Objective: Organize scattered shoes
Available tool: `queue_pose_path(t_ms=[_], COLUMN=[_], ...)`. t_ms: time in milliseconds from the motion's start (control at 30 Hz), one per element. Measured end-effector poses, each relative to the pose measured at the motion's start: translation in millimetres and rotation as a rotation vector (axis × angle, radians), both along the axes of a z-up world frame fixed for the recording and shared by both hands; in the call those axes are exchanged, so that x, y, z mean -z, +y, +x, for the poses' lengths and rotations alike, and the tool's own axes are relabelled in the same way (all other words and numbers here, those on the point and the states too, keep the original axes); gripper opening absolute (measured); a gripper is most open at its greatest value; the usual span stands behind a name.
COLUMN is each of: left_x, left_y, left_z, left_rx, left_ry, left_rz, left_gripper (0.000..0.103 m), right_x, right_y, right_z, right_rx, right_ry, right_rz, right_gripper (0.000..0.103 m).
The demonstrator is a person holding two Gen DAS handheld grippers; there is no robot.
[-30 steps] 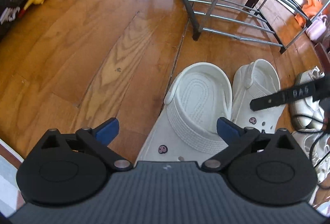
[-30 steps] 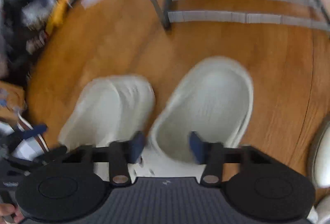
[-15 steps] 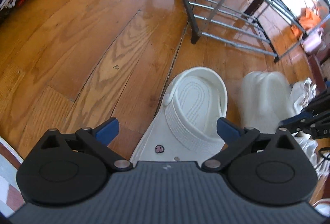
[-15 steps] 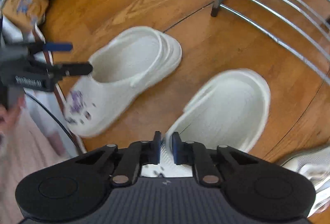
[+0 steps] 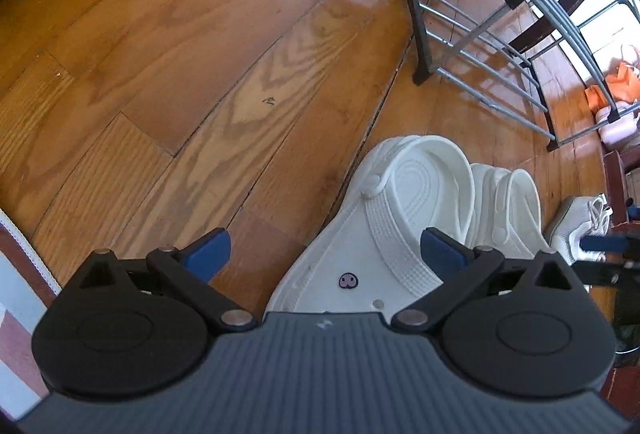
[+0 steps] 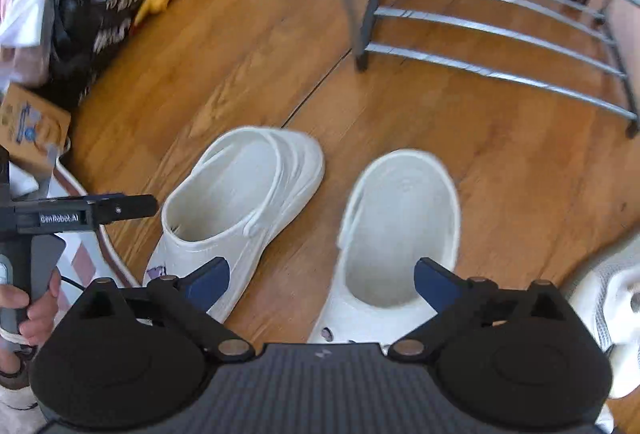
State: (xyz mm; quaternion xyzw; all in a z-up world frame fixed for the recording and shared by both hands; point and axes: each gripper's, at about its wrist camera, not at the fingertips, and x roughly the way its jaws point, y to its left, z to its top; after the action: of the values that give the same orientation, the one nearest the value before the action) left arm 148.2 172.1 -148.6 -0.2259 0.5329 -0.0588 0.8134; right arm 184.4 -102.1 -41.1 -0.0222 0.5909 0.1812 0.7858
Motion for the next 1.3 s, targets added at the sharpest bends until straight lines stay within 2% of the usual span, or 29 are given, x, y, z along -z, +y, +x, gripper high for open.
queue_pose_path(t_ms=[33, 100, 200, 267, 367, 467, 533, 600, 667, 833, 1000, 1167, 1300], left_x=[1, 3, -3, -6, -1, 20, 33, 44, 42, 41, 39, 38, 36], left_y=[0, -3, -13, -21, -38, -57, -67, -79, -89, -81, -84, -76, -78], left_z=[0, 0, -5, -9, -12, -10, -9, -8, -11, -13, -13, -17, -22], left_rx=[0.015, 0.053, 0.161, 0.215, 0.293, 0.367, 0.371, 0.374, 0.385, 0.344, 0.328, 0.311, 0.320], left_ry=[0.007, 0.021, 0.006, -0.016, -0.018, 0.046, 0.075, 0.091, 0.074, 0.095, 0.134, 0.191, 0.189], left_rz=[-0.002, 0.013, 0.070, 0.105, 0.179, 0.162, 0.142, 0.203, 0.262, 0.228, 0.238, 0.215, 0.226], left_gripper=[0.103, 0.103, 0.103, 0.103, 0.103, 0.103, 0.103, 0.103, 0.103, 0.103, 0.103, 0.103, 0.103], right_x=[3, 25, 51, 68, 88, 106, 113, 115, 117, 111, 125, 122, 118], right_y=[-1, -21, -32, -38, -39, -32, -25, -23, -23, -14, -9, -5, -5], right_z=[-1, -22, -39, -52, -60, -62, -67, -71, -74, -86, -88, -85, -86], right_rx=[0.011, 0.116, 0.205, 0.263, 0.292, 0.253, 0.224, 0.221, 0.234, 0.188, 0.140, 0.153, 0.153], right_ry=[-0.007, -0.018, 0.003, -0.026, -0.035, -0.006, -0.020, -0.049, -0.068, 0.003, 0.005, 0.015, 0.007], right_rz=[0.001, 0.041, 0.085, 0.084, 0.063, 0.036, 0.007, -0.003, 0.003, -0.060, -0.089, -0.099, -0.099], right_gripper=[0.100, 0.100, 0.100, 0.100, 0.101, 0.103, 0.103, 0.103, 0.103, 0.103, 0.103, 0.103, 0.103])
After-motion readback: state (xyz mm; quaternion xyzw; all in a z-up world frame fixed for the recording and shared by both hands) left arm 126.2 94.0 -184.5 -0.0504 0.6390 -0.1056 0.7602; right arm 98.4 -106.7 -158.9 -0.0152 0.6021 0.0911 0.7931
